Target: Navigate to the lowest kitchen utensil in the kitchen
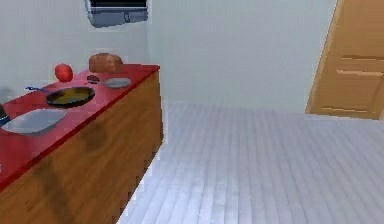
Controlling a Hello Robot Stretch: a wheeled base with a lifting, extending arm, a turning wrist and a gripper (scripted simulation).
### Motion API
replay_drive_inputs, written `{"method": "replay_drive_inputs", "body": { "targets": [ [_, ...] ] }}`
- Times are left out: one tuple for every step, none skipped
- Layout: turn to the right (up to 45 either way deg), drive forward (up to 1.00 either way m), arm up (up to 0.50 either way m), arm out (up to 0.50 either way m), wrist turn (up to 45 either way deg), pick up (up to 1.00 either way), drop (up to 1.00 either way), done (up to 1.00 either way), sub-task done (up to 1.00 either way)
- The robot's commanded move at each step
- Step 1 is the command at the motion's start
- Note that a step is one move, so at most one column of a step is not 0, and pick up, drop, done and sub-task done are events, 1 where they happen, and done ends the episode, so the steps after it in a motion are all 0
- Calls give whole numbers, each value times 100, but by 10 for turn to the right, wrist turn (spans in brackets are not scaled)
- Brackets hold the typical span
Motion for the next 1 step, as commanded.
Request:
{"method": "replay_drive_inputs", "body": {
  "targets": [
    [-30,0,0,0,0,0,0,0,0]
  ]
}}
